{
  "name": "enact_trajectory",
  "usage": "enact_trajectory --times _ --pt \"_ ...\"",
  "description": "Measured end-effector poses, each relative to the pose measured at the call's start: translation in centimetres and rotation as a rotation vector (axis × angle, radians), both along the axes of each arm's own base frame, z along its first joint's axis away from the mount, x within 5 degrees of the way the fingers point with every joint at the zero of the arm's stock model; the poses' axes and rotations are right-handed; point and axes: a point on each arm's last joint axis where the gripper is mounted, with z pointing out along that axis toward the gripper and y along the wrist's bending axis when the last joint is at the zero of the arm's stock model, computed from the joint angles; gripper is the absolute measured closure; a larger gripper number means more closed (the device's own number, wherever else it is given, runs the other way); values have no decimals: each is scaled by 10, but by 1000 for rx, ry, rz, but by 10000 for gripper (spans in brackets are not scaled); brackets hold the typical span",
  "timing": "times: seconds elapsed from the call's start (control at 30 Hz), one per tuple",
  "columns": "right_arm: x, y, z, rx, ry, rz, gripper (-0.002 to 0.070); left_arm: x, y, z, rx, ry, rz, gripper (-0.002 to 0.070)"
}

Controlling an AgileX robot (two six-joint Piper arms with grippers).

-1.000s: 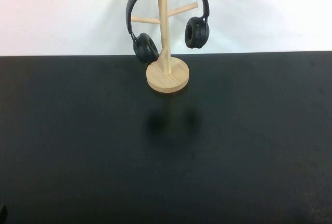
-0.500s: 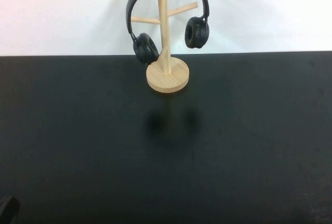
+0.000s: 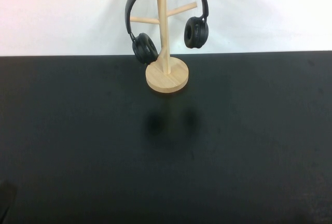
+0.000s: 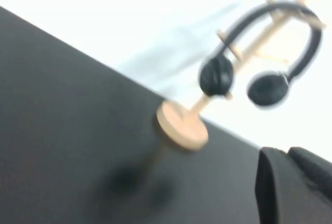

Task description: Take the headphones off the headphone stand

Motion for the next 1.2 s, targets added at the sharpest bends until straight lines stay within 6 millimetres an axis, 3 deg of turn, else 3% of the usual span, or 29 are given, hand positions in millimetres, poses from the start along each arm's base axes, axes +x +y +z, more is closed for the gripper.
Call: enact_trajectory --times 0.13,0.23,0.37,0.5,0.67,0.87,0.97,1.07,1.2 --pt "0 0 0 0 0 0 684 7 -6 38 182 114 -86 678" --pt "0 0 0 0 0 0 684 25 -7 60 354 275 -141 678" --pt "0 0 0 0 0 0 684 60 -5 85 548 385 -179 678" --pt "0 0 0 0 0 0 684 104 -9 95 658 399 -232 678" --pt "0 0 0 0 0 0 684 157 -35 106 755 294 -332 678" --pt "0 0 0 0 0 0 684 198 -83 116 919 46 -382 678" --pt "0 0 0 0 0 0 684 213 -96 118 966 -68 -351 671" --pt "0 0 0 0 0 0 684 228 -102 113 983 -137 -312 587" --pt "0 0 0 0 0 0 684 251 -111 105 979 -159 -289 358"
